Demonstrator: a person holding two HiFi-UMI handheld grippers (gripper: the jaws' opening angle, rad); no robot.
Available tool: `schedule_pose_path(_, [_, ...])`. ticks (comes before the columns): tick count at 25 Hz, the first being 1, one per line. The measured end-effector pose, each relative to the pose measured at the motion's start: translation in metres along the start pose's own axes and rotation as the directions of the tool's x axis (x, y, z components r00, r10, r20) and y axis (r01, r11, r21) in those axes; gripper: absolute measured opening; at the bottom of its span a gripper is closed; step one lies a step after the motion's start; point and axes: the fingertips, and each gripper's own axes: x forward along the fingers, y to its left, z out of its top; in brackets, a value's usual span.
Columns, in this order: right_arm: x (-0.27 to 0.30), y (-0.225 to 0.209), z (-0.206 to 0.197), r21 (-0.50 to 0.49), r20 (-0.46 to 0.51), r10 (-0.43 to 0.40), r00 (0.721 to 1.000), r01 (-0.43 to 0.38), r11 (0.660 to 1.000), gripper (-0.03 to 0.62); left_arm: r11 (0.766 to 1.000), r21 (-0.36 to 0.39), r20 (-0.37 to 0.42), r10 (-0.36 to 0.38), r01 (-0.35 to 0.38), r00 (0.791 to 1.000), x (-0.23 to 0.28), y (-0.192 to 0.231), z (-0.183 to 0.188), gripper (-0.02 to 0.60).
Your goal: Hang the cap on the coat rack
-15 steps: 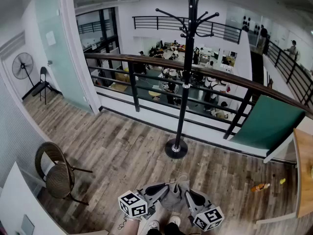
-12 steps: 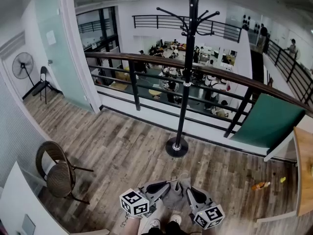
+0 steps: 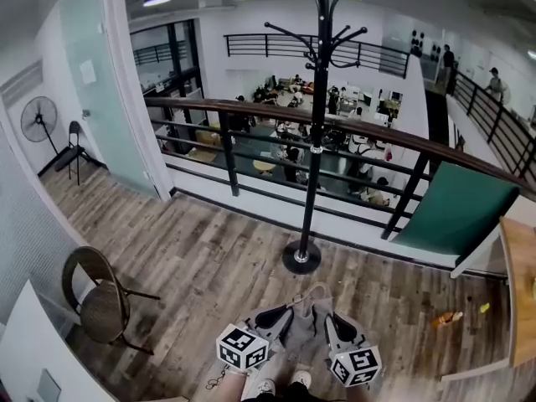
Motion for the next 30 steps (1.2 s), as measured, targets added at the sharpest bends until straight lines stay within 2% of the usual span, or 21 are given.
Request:
schedule_pose_path(2, [0.001,-0.007,0.004,-0.009,0.004,-0.034,0.999,0.034,0.999,0.04,0.998,0.037,0.002,0.044,-0.044,0.999,0.004,0.001,0.003,0.024])
schedule_pose_path(6, [0.006,-0.025,0.024,-0.025,0.008,-0.088,0.996,0.088,0.996,0.04,0.993,0.078,0.036,0.086,-0.089,0.996,0.017,-0.003,0.025,0.025])
schedule_pose_path(11, [0.009,-0.048,0.069,-0.018,0.022,-0.137,0.99,0.138,0.99,0.041,0.989,0.052,0.111,0.135,-0.142,0.985,0.026,-0.007,0.071,0.025])
schedule_pose_path(15, [0.006,-0.054,0.102,-0.022,0.048,-0.123,0.991,0.124,0.992,0.042,0.983,0.09,0.134,0.146,-0.159,0.98,0.03,-0.014,0.103,0.025])
schedule_pose_path(19, [0.005,-0.062,0.122,-0.03,0.069,-0.114,0.991,0.116,0.993,0.043,0.981,0.083,0.151,0.163,-0.177,0.975,0.036,-0.017,0.126,0.025])
schedule_pose_path(24, [0.007,-0.084,0.143,-0.04,0.094,-0.117,0.989,0.121,0.992,0.044,0.977,0.07,0.175,0.187,-0.201,0.967,0.053,-0.02,0.139,0.025])
schedule_pose_path(28, [0.015,-0.099,0.158,-0.032,0.132,-0.126,0.983,0.131,0.991,0.044,0.965,0.083,0.212,0.225,-0.247,0.951,0.064,-0.011,0.151,0.026])
schedule_pose_path(30, [0.019,-0.105,0.158,-0.031,0.129,-0.13,0.983,0.135,0.99,0.044,0.966,0.082,0.213,0.223,-0.245,0.951,0.071,-0.006,0.152,0.026])
